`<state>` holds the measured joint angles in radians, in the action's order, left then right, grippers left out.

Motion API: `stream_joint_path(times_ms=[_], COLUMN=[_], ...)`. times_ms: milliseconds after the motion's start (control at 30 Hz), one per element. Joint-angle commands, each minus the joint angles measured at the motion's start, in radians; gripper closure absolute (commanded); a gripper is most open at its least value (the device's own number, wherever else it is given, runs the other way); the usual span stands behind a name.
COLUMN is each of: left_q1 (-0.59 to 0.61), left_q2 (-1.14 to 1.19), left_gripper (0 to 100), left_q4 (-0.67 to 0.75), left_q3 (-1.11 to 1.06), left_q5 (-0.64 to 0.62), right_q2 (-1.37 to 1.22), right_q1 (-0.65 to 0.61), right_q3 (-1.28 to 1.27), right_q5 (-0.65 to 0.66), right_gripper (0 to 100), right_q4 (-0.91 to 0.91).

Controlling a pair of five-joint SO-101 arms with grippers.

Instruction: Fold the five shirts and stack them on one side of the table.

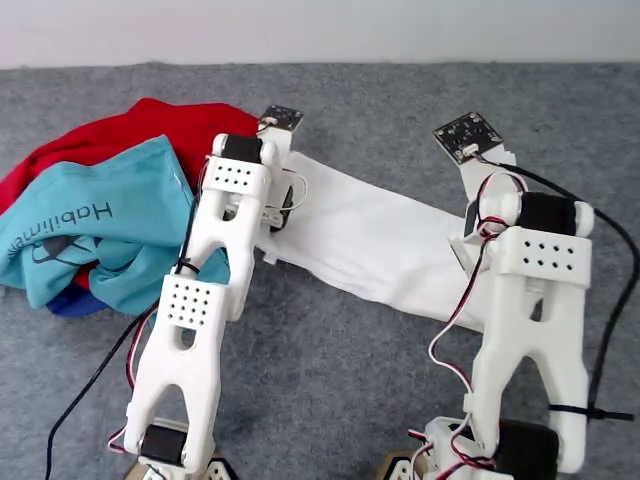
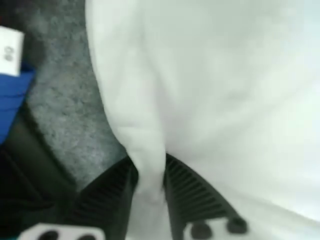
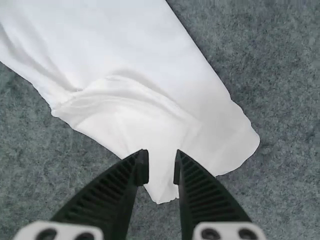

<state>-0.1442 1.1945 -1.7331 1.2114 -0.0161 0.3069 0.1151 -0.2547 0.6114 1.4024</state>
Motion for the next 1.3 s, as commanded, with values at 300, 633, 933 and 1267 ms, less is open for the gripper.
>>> stream_joint_path(times_ms=[300, 633, 933, 1267], left_q1=[0.005, -0.313, -0.565, -0.689], left_q2=[-0.158, -0.245, -0.245, -0.245], left_gripper=[99, 99, 99, 99], left_q4=[-0.021, -0.014, 0.064, 0.19], left_q3=[0.171, 0.179, 0.18, 0.179], left_q5=[0.008, 0.009, 0.009, 0.009], right_q2=[0.048, 0.048, 0.048, 0.047], right_q1=[0.151, 0.542, 0.819, 0.845], right_q3=[0.092, 0.255, 0.267, 0.265], right_q5=[-0.04, -0.253, -0.244, -0.242], right_gripper=[89.5, 89.5, 89.5, 89.5], right_q4=[-0.03, -0.021, -0.028, -0.025])
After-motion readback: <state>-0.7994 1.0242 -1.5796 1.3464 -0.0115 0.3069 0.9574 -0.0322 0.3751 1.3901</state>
